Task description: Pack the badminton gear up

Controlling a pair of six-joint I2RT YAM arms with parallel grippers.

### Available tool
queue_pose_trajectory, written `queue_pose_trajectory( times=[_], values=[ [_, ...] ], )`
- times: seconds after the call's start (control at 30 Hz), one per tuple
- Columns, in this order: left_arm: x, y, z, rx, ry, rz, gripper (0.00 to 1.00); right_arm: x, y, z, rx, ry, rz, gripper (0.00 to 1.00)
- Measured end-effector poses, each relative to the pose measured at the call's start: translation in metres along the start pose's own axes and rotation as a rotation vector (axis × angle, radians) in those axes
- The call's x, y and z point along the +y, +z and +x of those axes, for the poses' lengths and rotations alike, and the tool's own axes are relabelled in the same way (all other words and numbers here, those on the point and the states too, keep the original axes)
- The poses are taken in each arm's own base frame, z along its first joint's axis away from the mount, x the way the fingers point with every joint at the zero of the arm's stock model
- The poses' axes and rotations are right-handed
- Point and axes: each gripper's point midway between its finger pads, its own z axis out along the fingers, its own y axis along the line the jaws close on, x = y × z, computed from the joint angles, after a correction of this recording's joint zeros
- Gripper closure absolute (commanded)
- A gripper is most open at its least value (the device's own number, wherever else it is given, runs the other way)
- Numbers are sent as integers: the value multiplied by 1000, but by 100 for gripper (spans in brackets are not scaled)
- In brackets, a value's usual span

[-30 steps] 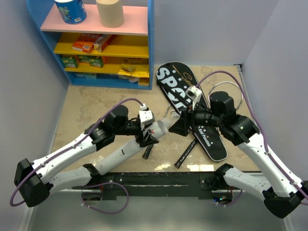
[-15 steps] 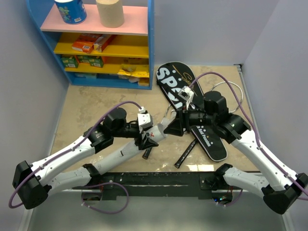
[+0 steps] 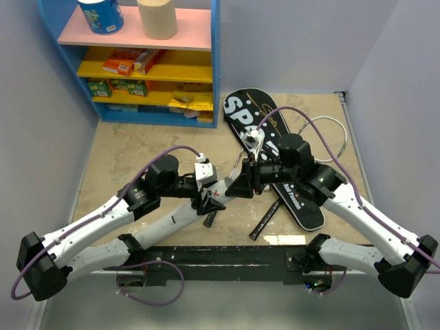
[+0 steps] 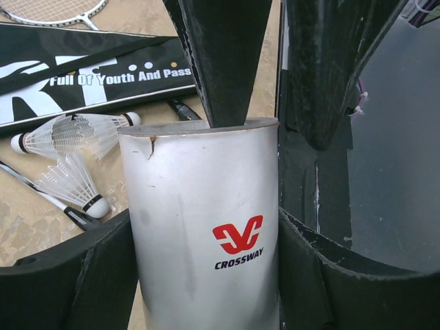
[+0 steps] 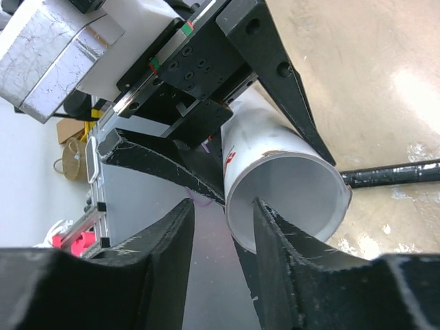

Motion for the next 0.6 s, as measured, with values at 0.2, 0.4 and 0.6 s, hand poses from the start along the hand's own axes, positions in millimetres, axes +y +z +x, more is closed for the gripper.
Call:
queue_pose_trajectory(
  times=[0.2,0.4,0.6],
  values=[
    [-1,-1,0,-1,2,0,91,6,5,1,0,2,-22,73],
    [-3,-3,-1,-6,4,5,91,9,6,0,-7,5,-28,83],
    [-5,-5,-3,-15,11,8,91,10,6,-2,-13,10,-33,100]
  ],
)
